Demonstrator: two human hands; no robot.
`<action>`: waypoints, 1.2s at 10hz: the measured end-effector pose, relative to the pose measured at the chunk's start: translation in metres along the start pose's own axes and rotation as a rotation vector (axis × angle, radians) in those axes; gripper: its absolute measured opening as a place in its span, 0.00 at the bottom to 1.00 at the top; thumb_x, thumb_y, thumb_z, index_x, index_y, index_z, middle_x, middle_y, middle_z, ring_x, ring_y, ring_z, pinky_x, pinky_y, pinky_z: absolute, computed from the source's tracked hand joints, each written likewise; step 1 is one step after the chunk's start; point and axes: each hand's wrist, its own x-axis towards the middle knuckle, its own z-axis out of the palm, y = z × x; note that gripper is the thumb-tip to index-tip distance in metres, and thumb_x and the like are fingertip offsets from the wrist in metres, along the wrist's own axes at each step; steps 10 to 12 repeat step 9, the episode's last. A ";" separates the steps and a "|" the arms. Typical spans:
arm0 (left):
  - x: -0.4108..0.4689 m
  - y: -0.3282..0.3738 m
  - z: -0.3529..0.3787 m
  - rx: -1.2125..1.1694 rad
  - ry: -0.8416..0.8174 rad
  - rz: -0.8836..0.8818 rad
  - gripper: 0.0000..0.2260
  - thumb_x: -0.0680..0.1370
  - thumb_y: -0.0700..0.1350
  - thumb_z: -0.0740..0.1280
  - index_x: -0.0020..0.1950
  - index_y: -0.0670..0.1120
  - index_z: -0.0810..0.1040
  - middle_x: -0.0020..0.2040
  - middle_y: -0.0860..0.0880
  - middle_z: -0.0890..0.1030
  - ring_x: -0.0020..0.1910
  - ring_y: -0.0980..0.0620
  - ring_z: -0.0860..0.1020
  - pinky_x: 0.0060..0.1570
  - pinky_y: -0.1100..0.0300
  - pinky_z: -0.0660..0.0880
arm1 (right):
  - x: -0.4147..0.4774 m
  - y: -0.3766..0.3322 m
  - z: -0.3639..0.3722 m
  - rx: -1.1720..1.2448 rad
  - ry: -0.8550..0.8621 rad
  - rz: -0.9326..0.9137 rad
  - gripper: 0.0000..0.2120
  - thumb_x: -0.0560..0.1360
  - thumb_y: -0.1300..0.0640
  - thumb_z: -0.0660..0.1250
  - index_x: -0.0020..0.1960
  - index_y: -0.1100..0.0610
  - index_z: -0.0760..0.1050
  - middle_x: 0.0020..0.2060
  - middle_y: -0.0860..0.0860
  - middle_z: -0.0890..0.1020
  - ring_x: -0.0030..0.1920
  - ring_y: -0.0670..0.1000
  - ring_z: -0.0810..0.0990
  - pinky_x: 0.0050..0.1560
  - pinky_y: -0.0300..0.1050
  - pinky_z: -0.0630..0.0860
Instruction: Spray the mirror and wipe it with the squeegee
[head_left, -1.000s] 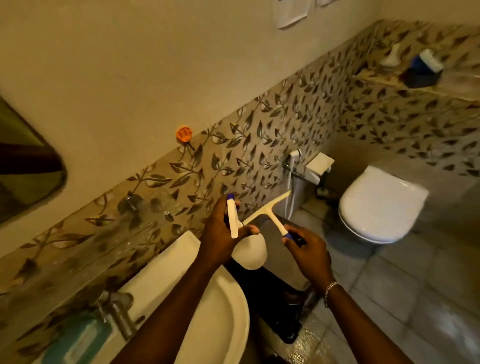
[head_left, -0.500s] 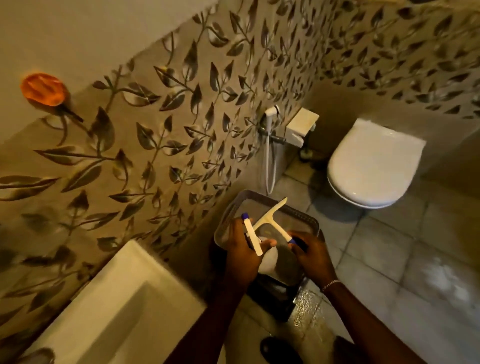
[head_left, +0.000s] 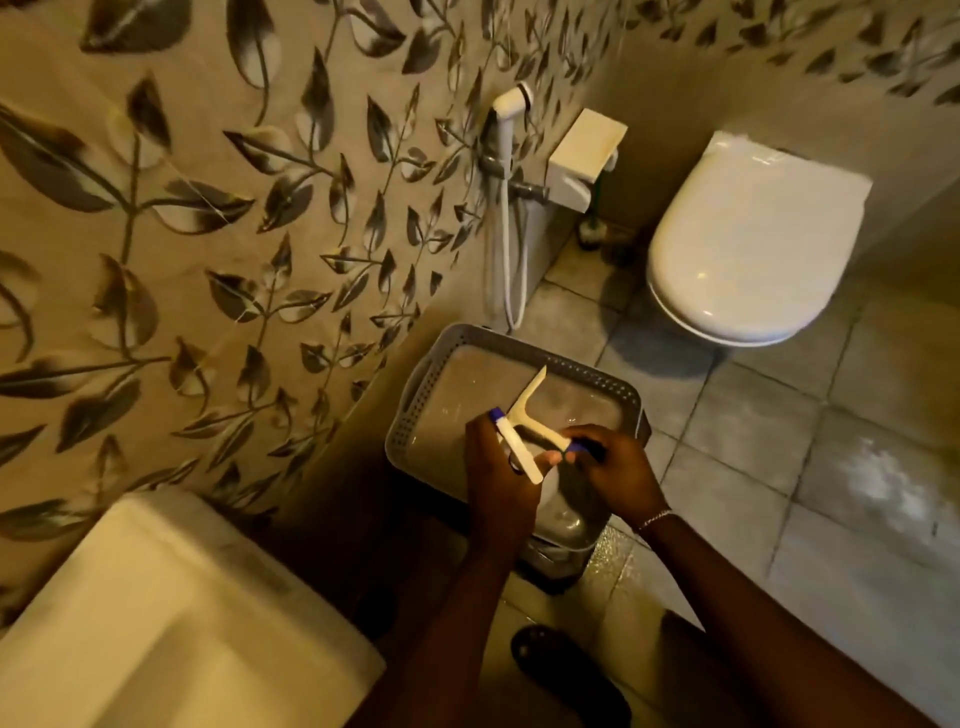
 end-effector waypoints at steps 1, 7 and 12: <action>0.001 -0.003 0.004 0.024 -0.010 -0.015 0.38 0.65 0.45 0.83 0.70 0.37 0.70 0.64 0.40 0.75 0.64 0.40 0.75 0.63 0.40 0.75 | 0.004 0.001 0.004 0.014 -0.004 0.014 0.13 0.78 0.64 0.71 0.62 0.56 0.83 0.60 0.52 0.85 0.61 0.46 0.78 0.64 0.38 0.68; -0.002 -0.028 0.005 0.158 -0.100 0.013 0.47 0.60 0.53 0.84 0.73 0.45 0.66 0.70 0.45 0.73 0.68 0.45 0.72 0.63 0.42 0.76 | 0.001 0.005 0.003 -0.138 -0.014 -0.029 0.16 0.79 0.58 0.71 0.67 0.56 0.80 0.65 0.54 0.82 0.67 0.55 0.79 0.67 0.42 0.72; -0.011 -0.019 -0.026 0.345 -0.208 0.094 0.53 0.63 0.62 0.80 0.80 0.49 0.58 0.78 0.47 0.62 0.75 0.43 0.63 0.70 0.41 0.71 | -0.013 -0.015 -0.015 -0.188 0.091 -0.080 0.23 0.80 0.44 0.68 0.72 0.52 0.76 0.71 0.53 0.77 0.69 0.55 0.76 0.64 0.45 0.72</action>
